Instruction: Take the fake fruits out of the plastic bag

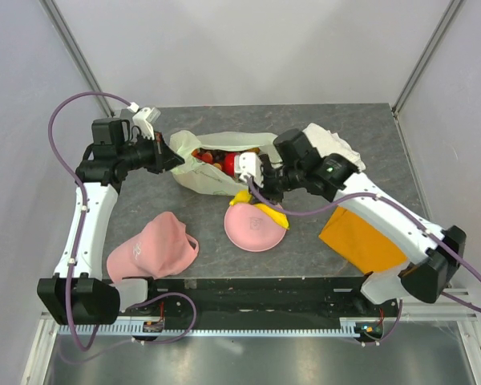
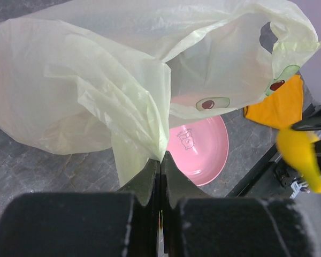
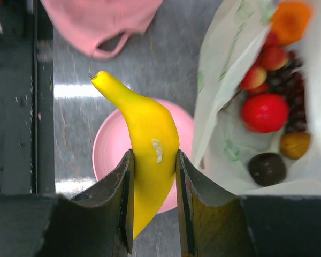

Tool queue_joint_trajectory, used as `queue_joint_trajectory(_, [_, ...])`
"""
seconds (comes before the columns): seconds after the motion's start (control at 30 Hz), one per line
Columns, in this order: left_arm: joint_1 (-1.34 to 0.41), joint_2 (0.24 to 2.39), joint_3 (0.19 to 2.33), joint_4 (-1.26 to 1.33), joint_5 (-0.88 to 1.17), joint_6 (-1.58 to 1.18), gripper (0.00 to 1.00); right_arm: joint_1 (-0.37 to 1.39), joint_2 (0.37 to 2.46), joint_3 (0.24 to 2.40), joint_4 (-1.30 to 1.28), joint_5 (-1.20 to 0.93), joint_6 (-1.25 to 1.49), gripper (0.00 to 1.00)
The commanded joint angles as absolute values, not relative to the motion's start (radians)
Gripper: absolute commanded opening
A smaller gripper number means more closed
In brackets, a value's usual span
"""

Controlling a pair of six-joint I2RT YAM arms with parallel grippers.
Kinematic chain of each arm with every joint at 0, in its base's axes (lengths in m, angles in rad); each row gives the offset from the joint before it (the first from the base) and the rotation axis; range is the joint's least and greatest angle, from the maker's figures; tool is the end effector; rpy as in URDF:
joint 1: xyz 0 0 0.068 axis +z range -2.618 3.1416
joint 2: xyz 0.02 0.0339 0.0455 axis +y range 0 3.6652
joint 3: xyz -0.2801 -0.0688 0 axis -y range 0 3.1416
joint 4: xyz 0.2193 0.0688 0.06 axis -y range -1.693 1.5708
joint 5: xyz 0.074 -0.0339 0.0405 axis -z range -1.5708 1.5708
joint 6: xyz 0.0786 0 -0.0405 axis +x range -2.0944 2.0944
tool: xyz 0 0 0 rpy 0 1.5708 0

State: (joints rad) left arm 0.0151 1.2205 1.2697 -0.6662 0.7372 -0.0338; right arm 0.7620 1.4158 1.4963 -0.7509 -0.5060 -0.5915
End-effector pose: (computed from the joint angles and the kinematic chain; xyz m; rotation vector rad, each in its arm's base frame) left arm 0.2485 -0.0491 0.3708 0.3628 2.0818 -0.8104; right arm 0.1925 0.2363 0.3790 -1.5954 1.5462 0.6586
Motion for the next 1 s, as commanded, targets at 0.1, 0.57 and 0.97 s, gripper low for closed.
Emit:
queue_joint_trajectory(0.1, [0.012,1.190,1.285,-0.632,0.718,-0.048,0.02,0.807,1.511,1.307,-0.694,-0.439,-0.865,0.18])
queue_joint_trajectory(0.57, [0.012,1.221,1.289,-0.630,0.712,-0.041,0.02,0.828,1.716,1.215,-0.333,-0.192,-0.972,0.17])
queue_joint_trajectory(0.97, [0.011,1.249,1.292,-0.630,0.703,-0.031,0.02,0.825,1.805,1.177,-0.275,-0.106,-1.138,0.19])
